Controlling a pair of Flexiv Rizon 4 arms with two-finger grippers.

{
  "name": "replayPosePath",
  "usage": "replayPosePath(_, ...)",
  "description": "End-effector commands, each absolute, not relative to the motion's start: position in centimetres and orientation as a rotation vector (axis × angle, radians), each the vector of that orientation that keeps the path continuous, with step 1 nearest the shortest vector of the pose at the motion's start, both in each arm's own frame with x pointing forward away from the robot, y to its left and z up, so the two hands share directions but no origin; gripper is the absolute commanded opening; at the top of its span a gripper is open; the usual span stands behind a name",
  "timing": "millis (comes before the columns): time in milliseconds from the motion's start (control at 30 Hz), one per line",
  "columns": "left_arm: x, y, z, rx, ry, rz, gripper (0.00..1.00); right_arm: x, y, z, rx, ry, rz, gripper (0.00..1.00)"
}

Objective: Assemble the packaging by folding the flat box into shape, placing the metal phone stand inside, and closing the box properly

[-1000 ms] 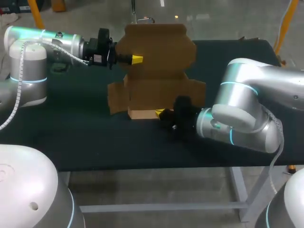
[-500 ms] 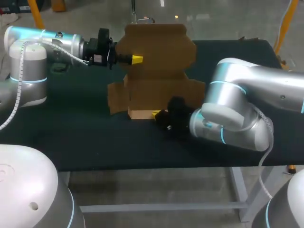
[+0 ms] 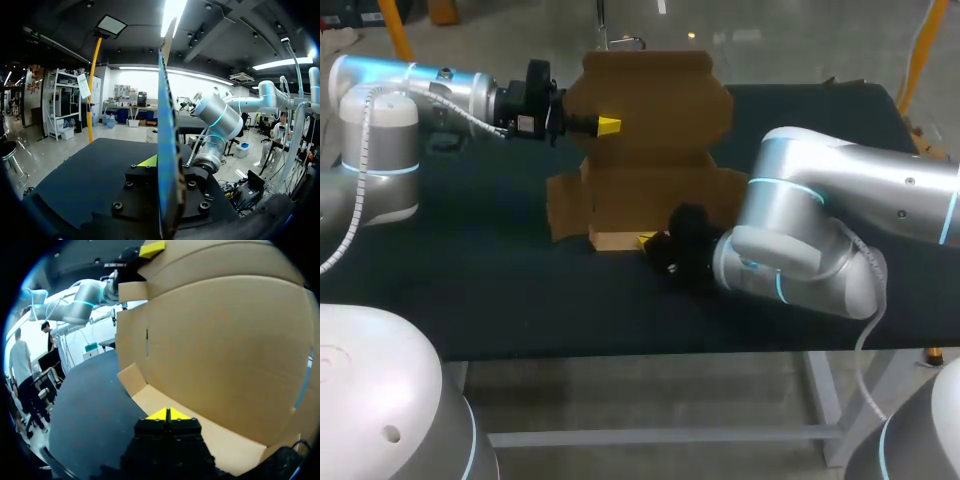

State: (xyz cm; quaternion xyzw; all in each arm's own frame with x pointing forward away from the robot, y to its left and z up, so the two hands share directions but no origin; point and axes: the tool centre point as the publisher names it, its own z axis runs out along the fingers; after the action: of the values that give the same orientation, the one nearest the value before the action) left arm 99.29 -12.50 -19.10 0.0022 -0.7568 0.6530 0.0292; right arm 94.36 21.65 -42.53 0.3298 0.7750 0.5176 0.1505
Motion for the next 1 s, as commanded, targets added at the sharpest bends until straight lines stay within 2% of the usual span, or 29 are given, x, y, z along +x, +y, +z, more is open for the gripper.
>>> replayPosePath(33, 99.4, -12.4, -19.1, 0.003, -2.332, 2.013, 0.0, 94.5, 22.1, -43.4, 0.986, 2.177, 1.45, 0.0)
replayPosePath(700, 99.4, -12.4, -19.1, 0.003, -2.332, 2.013, 0.0, 94.5, 22.0, -43.4, 0.992, 2.172, 1.454, 0.0)
replayPosePath(1000, 96.8, -12.6, -19.8, -0.086, -2.36, 2.038, 0.0, 94.5, 22.0, -43.4, 0.992, 2.172, 1.454, 0.0)
